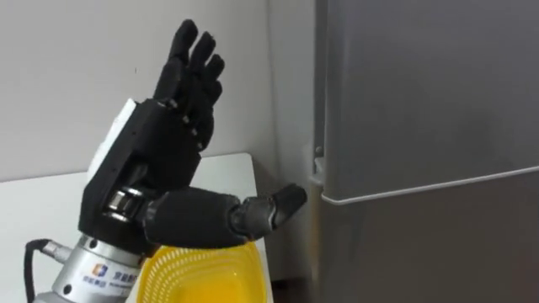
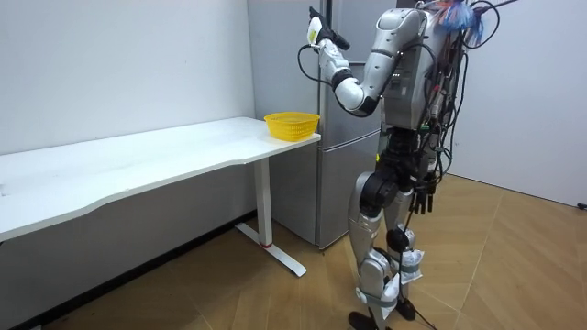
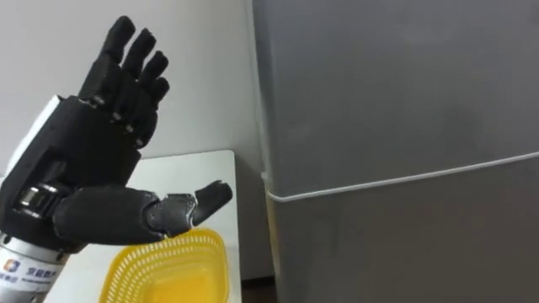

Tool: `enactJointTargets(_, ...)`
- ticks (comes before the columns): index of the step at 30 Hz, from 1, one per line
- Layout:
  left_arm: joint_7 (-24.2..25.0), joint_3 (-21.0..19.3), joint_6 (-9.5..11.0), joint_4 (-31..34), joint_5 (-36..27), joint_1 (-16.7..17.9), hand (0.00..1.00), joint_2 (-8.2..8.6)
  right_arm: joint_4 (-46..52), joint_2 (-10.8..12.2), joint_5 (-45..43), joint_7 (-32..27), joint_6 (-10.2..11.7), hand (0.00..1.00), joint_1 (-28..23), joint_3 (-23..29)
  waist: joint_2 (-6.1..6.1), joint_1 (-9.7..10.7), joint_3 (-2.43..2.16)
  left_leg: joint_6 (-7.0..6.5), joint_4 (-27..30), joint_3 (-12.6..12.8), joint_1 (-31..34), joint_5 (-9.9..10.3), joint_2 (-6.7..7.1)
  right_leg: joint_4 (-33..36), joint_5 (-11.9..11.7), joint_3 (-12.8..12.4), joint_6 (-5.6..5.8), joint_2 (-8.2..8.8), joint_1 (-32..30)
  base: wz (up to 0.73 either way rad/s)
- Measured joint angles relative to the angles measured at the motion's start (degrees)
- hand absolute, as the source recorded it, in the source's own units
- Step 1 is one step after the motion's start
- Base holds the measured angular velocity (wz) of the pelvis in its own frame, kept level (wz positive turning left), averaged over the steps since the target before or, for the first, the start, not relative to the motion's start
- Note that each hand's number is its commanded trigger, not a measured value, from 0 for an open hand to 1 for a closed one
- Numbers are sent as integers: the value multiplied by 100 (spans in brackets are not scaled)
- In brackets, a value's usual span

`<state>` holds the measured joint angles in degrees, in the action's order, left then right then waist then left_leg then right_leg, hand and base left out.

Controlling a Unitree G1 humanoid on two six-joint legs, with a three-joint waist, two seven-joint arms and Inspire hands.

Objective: Retrieve from the upper fridge

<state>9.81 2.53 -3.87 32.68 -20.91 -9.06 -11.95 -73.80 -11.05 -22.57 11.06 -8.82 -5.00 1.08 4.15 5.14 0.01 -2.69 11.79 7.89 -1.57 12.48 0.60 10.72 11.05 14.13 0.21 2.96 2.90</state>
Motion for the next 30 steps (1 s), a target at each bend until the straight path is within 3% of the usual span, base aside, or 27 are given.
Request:
enactJointTargets(9,485,718,-223,-28,16,1,0,6,3,-6,-7,-110,-1,0,229,-504,-46,94,35,8,-1,14,17,-8,-1,110,76,6,-18,14,-79,0)
enactJointTargets(16,638,837,-246,-262,-17,0,0,11,9,-4,22,-168,1,0,256,-827,-124,91,60,10,-6,15,21,-9,-3,97,74,-1,-18,8,-60,0)
enactJointTargets(26,699,1007,-261,-570,-98,-1,0,100,11,-4,113,-177,0,0,399,-891,-147,97,42,10,-15,95,31,-9,-7,82,73,-4,-16,15,-80,0)
enactJointTargets(27,699,1009,-265,-570,-98,-1,40,101,11,-4,114,-182,0,0,408,-890,-151,98,39,10,-15,96,37,-9,-7,82,73,-2,-16,15,-84,0)
enactJointTargets(29,699,1010,-285,-570,-98,-1,89,101,11,-4,115,-210,-1,0,409,-890,-157,99,35,10,-15,97,39,-9,-7,81,73,0,-16,15,-84,0)
enactJointTargets(30,693,1009,-294,-569,-98,-1,100,101,12,-5,115,-224,-2,0,410,-890,-155,103,32,10,-15,97,42,-9,-7,82,73,3,-16,15,-84,0)
